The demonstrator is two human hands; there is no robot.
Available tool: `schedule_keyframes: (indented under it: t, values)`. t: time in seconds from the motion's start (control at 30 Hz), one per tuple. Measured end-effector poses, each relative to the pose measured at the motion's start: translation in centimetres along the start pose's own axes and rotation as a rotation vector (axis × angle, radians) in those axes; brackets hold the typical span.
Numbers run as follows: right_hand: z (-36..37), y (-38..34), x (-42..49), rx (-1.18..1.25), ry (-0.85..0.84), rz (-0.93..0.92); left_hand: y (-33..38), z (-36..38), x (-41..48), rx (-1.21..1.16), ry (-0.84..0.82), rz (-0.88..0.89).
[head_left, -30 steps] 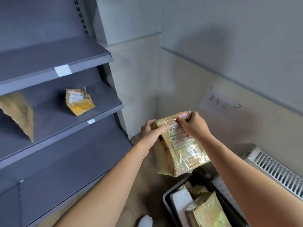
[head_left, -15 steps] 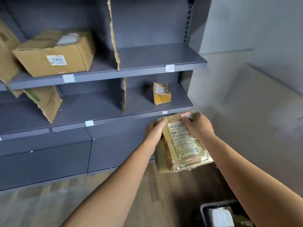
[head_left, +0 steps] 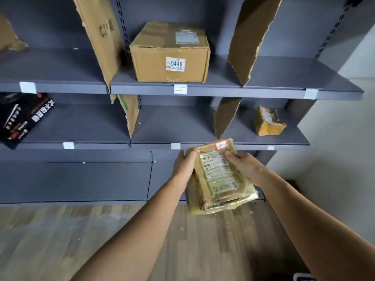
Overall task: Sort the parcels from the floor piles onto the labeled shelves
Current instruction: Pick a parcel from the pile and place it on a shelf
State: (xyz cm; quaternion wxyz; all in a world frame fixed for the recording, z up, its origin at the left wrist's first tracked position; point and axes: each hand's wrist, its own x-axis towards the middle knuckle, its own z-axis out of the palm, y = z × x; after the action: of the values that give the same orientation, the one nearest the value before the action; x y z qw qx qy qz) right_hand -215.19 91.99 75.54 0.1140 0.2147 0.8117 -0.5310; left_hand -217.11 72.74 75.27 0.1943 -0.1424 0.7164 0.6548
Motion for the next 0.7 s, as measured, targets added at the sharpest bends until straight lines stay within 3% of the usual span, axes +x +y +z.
schedule_keyframes:
  t: [0.1,0.27,0.4,0.57,0.7]
  values:
    - [2.9,-1.2,1.0,-0.07,0.09,0.018,-0.2,-1.5,1.2,0.07,0.073,-0.105]
    - [5.8,-1.5,2.9,-0.176,0.163,0.121,-1.8,-3.0,2.5,0.176,-0.014,-0.183]
    - [7.1,-1.9,4.6,-0.131,0.104,0.137,-2.1,-3.9,4.4,0.138,0.003,-0.22]
    - [7.7,-2.6,8.4,0.103,-0.134,0.103,-1.8,-4.9,7.8,0.045,0.112,-0.276]
    - [8.5,-3.9,11.1,0.122,-0.121,0.031,-0.3,-5.3,11.1,0.028,0.248,-0.232]
